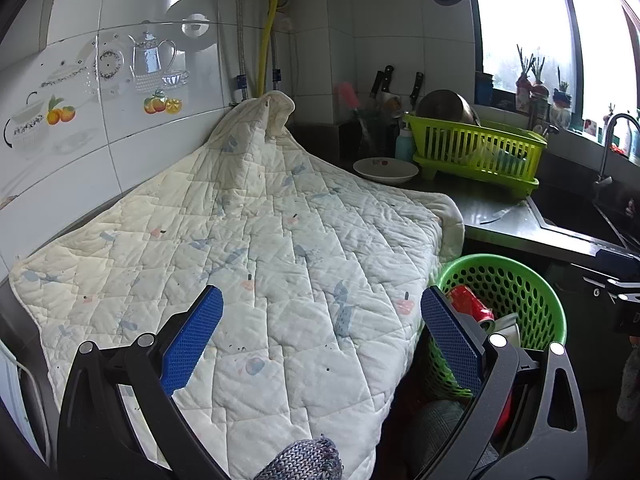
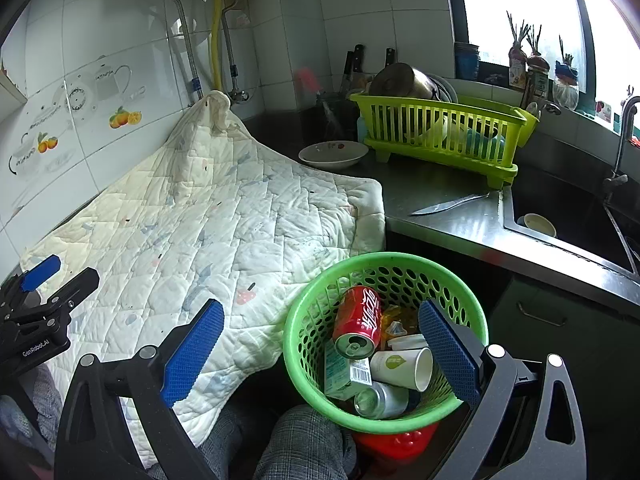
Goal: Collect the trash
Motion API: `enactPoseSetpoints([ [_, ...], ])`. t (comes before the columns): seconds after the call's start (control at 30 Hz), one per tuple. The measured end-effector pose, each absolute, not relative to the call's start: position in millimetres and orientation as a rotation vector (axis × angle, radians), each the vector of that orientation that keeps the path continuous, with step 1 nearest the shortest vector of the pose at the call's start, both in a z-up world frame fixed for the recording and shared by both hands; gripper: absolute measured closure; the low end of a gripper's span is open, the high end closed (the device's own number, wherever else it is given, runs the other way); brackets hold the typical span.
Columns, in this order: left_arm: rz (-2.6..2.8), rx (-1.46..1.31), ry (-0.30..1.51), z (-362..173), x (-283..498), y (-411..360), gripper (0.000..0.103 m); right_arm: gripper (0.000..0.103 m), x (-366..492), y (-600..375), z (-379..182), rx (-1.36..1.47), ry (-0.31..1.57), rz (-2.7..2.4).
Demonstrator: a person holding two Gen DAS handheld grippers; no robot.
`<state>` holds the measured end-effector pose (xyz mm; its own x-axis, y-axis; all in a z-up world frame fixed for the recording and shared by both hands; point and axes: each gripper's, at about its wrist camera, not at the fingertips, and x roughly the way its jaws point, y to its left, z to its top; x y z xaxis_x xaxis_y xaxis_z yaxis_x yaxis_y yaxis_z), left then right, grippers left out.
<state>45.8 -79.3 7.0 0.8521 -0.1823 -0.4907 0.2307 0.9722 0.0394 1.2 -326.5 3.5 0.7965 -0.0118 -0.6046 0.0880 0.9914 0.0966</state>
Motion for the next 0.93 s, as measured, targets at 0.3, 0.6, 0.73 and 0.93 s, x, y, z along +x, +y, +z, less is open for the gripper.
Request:
enactPoseSetpoints([
  [0.3,-0.226,0.109,0.506,7.5,46.9,-81.5,0.005,0.008,2.7,-324.3,3.6,0.125,0.649,-0.053],
  [0.6,-0.231,0.110,0.503,6.4,48.1,-81.6,0.005,0.008,3.4,-323.3,3.4,0.125,0.652,-0.054],
  [0.73,-0.232,0.110,0.507,6.2,48.6,-81.7,0.005,0.008,3.6,-323.2,2.8,0.126,0.655,-0.054],
  [0.93,-0.231,0.110,0.511,5.5,51.1,-80.8,0.005,0.008,3.5,-320.6,0.4,0.129,0.657,-0.056],
])
